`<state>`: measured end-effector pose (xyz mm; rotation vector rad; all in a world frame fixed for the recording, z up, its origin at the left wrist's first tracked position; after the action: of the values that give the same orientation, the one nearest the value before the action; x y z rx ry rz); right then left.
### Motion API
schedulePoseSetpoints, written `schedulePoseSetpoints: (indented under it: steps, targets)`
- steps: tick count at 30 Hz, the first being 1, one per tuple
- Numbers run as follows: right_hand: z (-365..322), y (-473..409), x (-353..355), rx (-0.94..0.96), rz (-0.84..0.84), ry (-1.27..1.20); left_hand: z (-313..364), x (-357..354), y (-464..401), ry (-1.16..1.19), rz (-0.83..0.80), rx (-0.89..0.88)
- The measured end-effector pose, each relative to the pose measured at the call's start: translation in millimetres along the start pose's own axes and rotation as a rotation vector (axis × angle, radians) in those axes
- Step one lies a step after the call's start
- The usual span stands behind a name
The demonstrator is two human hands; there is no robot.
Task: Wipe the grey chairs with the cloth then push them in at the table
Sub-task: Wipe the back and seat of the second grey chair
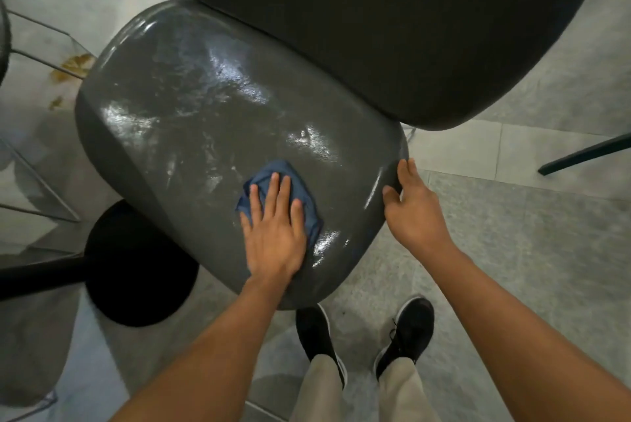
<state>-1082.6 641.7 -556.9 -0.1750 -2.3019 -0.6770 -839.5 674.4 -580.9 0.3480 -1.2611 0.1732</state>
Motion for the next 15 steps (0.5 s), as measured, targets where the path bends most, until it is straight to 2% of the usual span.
schedulePoseSetpoints:
  steps: [2,5,7,11,15]
  targets:
    - [-1.3,0.0,1.0,-0.055,0.017,-0.029,32.5,-8.5,-21.2,0.068,0.019,0.104]
    - [-7.9,-6.2,6.7,-0.076,0.091,-0.004,98.7,-20.4,-21.4,0.121,0.012,-0.126]
    - [-14.9,-11.4,8.7,-0.065,0.149,0.019,113.0,-20.3,0.5,0.121,0.007,-0.295]
    - [-39.5,-11.0,-5.2,0.048,0.140,0.168,69.4,-9.9,37.3,0.087,0.001,-0.437]
    - [-56.5,-1.0,-35.0,0.192,0.024,0.393,-31.8,3.8,26.1,-0.089,-0.002,-0.253]
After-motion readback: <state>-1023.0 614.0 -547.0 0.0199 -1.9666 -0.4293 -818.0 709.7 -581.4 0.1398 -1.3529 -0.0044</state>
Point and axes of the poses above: each hand's wrist, its own y-axis away from the middle knuckle, its own x-axis out of the back of the hand, z = x × y, the point moved 9 cm from there along -y, towards the middle knuckle, and after that the axes turned 15 degrees about z, right-handed, at the moved point
